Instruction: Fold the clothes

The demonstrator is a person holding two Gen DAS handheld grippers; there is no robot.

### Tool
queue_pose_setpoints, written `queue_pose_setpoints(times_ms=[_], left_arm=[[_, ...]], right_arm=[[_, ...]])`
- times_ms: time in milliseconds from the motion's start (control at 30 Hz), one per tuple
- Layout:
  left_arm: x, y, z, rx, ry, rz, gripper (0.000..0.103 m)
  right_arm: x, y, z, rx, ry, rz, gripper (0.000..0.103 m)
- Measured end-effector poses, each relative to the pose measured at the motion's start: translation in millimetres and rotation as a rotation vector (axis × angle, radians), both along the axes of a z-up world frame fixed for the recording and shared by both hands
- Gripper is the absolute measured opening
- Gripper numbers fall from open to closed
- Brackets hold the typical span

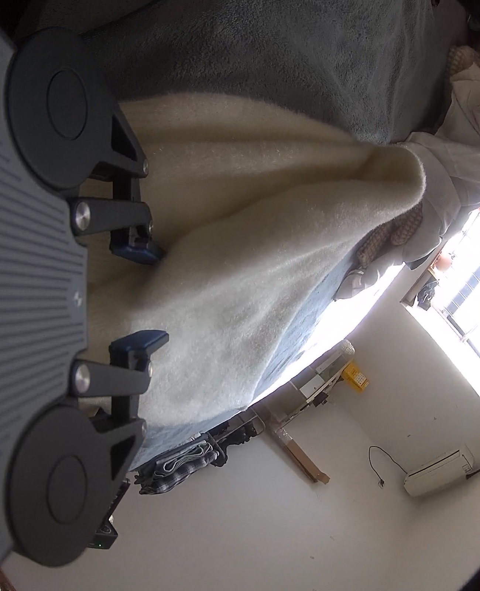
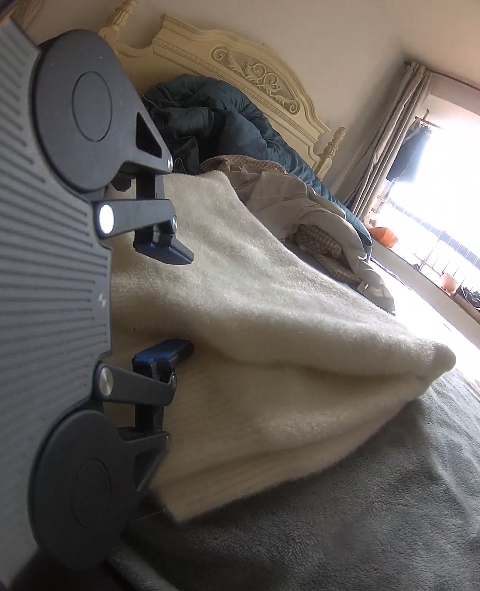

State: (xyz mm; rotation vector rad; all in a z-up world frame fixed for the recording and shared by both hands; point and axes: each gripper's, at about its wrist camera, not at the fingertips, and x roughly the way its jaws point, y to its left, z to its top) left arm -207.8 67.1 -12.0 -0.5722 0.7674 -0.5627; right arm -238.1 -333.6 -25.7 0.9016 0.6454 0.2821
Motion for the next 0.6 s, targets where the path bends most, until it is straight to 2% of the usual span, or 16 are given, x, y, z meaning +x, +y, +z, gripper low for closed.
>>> queue_pose_setpoints(times_ms=[67,100,167,333,600], left_arm=[[0.5,-0.6,-1.2,0.001,-0.001,0.012,0.018],[0.2,0.1,-1.5,-0.004,-0.003,0.015,0.016],[-1.8,2.0,-0.7,-0.017,-0.012,0.022,0.012],[-11.6,5.3,4.0,-0.018,-0.037,0.025,0.011],[-21.5,6.3,-3.8,0.007,-0.031,0.027,0.01]], right_arm=[[1.3,3.2,-1.6,-0.002,0.0,0.0,0.042],[0.8,4.7,-1.1,-0.011,-0.001,-0.004,0.038],[-0.1,6.8,0.6,-0.036,0.002,-0.01,0.014],[-3.2,8.8,7.4,-0.073,-0.015,-0.02,0.012],[-3.8,7.6,7.3,-0.106,-0.01,-0.02,0.012]])
